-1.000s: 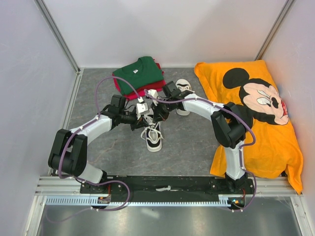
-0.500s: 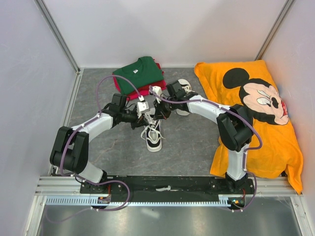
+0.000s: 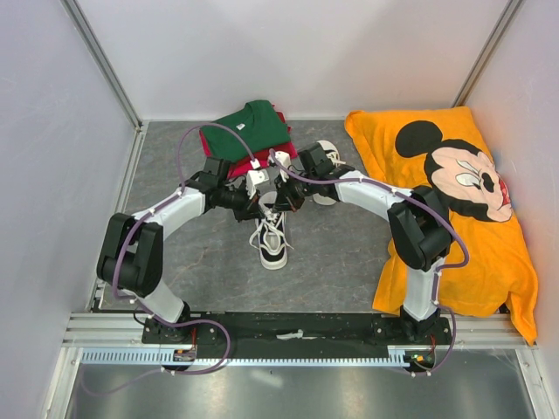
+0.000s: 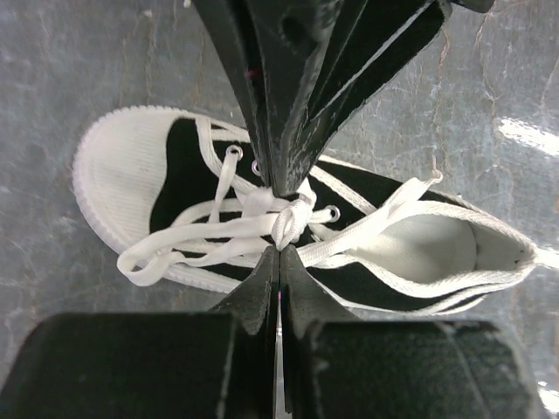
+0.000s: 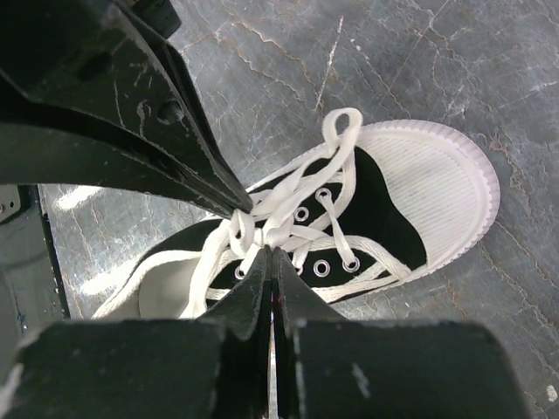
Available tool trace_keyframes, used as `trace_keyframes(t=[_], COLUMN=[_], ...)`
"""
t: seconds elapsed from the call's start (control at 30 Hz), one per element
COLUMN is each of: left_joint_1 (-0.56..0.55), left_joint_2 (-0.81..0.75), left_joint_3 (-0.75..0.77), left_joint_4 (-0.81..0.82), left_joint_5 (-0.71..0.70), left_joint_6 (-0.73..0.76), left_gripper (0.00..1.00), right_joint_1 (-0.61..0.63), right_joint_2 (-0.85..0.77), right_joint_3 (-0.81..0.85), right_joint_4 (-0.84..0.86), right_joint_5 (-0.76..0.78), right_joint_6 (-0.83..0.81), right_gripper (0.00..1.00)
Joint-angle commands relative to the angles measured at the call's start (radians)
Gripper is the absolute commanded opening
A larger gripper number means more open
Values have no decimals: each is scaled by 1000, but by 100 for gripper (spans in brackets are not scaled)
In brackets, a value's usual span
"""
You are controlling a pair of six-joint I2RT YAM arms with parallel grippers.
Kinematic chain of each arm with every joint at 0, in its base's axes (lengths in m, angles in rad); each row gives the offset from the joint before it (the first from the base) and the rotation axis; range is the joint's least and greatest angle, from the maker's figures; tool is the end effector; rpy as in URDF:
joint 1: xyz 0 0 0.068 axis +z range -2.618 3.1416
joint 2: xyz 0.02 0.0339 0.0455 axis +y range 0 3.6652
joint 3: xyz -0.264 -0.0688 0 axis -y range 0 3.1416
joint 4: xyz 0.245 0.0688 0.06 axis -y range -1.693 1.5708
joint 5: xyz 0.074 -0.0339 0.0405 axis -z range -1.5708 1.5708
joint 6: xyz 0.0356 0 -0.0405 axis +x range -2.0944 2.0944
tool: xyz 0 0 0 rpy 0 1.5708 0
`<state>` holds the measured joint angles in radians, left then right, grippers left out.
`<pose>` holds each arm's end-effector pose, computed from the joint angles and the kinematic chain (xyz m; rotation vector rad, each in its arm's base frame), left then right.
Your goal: Tie the shoes
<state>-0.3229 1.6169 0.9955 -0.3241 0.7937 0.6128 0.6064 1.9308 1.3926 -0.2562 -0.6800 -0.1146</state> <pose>0.2994 -0.1270 0.2031 1.3102 1.9049 -0.8431 0.3368 0.2608 0.2140 -1.1472 2.0794 1.0404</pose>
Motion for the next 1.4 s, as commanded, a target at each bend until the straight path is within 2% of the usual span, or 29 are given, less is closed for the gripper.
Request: trace_keyframes(t=[0.0,0.3,0.57,0.97,1.37], left_joint_1=[-4,-4,-4,-5,-25], left_joint_2=[15,67,129,187,195], left_joint_3=[67,140,190,264,285], left_joint_4=[-110,-230,-302,-349,-334], left_joint_5=[-11,-28,-34,-33,-1], left_joint_6=[-103,-312,-429,-562,-604], left_gripper=[2,2,2,2,2], right_joint_1=[-2,-3,-4,0,3], right_joint_2=[-56,-96,-115,-128,-125], right_joint_3=[-26,-98,-132,-152,-155], right_joint_4=[61,158,210,219,218], right_joint_5=[-15,-6,2,-29,-39], right_joint_6=[30,78,99,81,75], right_gripper=[0,0,0,0,0])
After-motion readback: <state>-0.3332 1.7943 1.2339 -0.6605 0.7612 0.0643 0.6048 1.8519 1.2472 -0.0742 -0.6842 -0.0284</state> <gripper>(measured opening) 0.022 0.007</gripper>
